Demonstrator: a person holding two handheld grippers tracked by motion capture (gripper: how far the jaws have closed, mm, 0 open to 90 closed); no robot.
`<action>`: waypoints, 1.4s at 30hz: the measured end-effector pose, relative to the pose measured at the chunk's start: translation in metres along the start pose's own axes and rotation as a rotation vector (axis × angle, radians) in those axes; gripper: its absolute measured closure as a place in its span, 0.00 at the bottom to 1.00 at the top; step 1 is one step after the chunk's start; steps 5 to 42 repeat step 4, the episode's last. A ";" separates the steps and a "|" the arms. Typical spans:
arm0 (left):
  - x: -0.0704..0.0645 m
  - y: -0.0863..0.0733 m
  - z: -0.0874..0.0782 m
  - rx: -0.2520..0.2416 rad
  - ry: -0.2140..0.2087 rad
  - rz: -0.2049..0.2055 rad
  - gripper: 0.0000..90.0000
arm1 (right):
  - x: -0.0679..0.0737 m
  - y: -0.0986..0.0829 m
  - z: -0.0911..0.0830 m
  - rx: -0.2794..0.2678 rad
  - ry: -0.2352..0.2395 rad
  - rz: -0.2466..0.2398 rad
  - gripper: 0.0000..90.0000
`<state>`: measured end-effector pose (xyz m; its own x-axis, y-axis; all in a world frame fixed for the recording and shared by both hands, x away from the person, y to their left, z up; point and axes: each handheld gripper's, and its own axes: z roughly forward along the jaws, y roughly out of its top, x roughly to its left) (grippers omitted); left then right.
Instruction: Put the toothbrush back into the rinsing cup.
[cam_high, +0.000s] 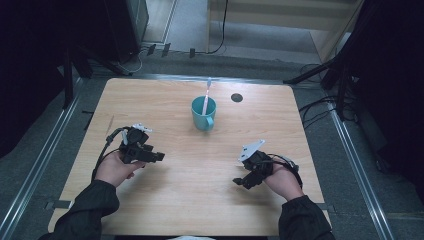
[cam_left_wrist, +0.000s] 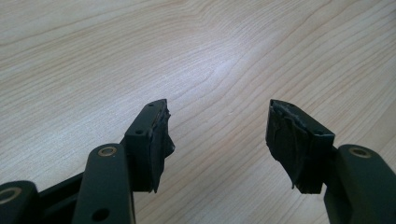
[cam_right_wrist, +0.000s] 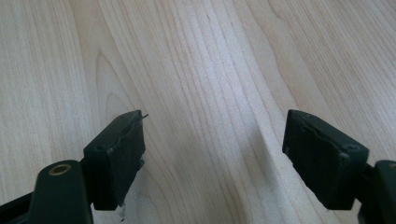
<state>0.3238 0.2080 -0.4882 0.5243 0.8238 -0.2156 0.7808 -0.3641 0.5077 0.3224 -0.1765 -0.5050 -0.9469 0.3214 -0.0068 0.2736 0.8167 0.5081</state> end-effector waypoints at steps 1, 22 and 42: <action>0.000 0.000 0.001 0.001 0.001 0.001 0.43 | 0.000 0.000 0.000 0.000 0.000 0.000 0.24; 0.001 0.000 0.004 0.012 -0.006 0.001 0.42 | 0.000 0.000 0.001 -0.001 0.002 -0.001 0.24; 0.001 0.000 0.004 0.012 -0.006 0.001 0.42 | 0.000 0.000 0.001 -0.001 0.002 -0.001 0.24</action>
